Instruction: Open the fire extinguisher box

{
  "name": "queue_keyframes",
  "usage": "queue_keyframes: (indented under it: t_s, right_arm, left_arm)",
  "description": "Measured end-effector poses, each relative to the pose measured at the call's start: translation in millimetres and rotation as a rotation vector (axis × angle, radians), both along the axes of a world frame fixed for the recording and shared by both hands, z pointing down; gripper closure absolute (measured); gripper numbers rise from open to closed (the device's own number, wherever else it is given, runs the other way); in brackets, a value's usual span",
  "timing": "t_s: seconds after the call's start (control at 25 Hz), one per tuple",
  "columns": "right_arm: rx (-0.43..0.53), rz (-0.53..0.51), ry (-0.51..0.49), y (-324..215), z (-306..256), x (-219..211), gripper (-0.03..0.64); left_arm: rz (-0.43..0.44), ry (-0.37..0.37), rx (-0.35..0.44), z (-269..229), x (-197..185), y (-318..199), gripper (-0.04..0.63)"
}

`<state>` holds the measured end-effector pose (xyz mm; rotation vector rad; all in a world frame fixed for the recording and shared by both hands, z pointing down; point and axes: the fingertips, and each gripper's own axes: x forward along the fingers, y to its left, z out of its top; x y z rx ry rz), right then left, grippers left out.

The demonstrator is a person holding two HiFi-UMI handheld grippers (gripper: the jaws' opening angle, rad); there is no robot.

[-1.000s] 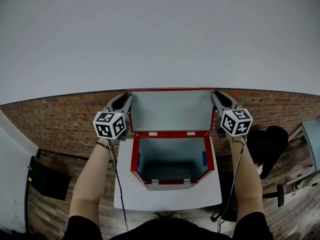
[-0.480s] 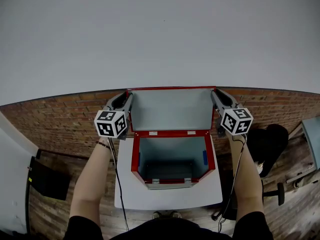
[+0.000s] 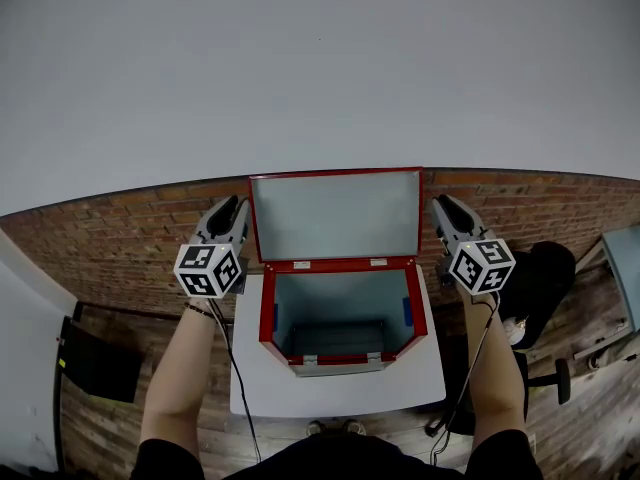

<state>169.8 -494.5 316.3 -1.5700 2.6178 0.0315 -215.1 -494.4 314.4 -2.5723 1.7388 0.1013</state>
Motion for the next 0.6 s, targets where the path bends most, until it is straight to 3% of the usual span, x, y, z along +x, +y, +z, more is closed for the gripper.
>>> queue_keyframes:
  t_s: [0.32,0.44,0.6]
  right_arm:
    - [0.006,-0.113,-0.123,111,-3,-11,0.540]
    - [0.019,-0.152,-0.128,153,-5,-27,0.575]
    - [0.005,-0.216,-0.129,205,13,-50,0.592]
  left_arm:
    - [0.093,0.096,0.108,-8,15,128,0.471]
    - [0.130,0.118,0.126,-4,32,178,0.537]
    - [0.187,0.124,0.103,27,63,240,0.546]
